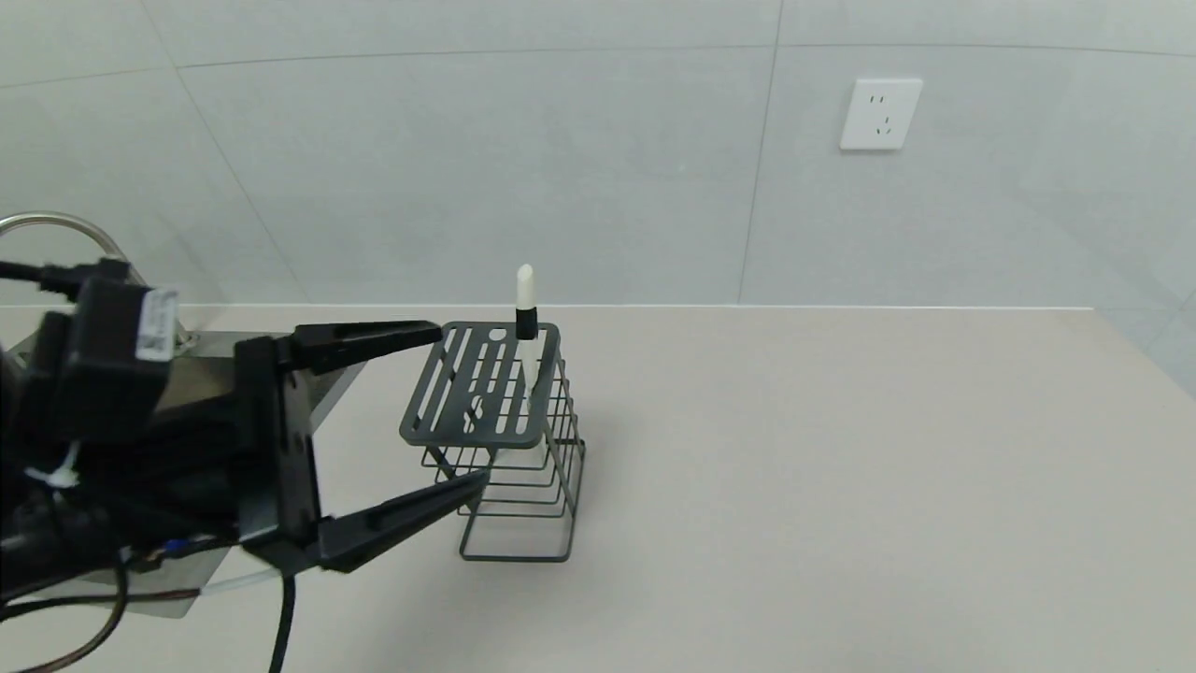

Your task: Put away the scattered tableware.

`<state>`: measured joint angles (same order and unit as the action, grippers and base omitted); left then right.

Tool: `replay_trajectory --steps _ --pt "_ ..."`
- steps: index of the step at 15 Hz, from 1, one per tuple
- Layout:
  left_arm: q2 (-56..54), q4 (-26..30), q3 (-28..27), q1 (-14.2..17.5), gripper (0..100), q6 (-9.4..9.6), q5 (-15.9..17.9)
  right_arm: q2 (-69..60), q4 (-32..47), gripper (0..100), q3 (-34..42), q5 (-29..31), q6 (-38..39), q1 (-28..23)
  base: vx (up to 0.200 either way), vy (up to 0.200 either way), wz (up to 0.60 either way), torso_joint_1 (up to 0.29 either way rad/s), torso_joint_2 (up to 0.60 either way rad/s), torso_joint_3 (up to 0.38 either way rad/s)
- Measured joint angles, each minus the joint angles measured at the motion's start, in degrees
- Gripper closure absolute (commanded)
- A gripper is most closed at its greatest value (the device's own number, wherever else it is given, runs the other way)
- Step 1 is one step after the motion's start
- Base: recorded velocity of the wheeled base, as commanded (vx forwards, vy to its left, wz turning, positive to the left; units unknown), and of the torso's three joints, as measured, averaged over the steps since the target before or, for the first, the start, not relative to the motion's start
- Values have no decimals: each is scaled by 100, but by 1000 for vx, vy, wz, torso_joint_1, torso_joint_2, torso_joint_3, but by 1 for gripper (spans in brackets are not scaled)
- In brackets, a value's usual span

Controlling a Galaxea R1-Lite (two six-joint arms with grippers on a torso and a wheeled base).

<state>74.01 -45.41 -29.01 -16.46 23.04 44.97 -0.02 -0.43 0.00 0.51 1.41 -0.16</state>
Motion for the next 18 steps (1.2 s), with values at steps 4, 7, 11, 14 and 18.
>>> replay_trajectory --steps 4,7,11,14,18 --pt "-1630 121 1202 222 0 -6 2 0 0 100 0 -5 0 0 0 0 0 0 0 0" --pt "-3215 745 1896 467 0 -41 -80 0 0 100 0 -5 6 -2 0 0 0 0 0 0" --pt "-5599 2243 2348 666 0 -354 -419 0 0 100 0 0 9 -2 0 0 0 0 0 0" --pt "-6539 3672 2733 880 0 -1213 -1659 0 0 100 0 -5 0 -2 0 0 0 0 0 0" --pt "-7062 4318 2868 1580 0 -1814 -3337 0 5 100 0 -16 -7 0 0 0 0 0 0 0"
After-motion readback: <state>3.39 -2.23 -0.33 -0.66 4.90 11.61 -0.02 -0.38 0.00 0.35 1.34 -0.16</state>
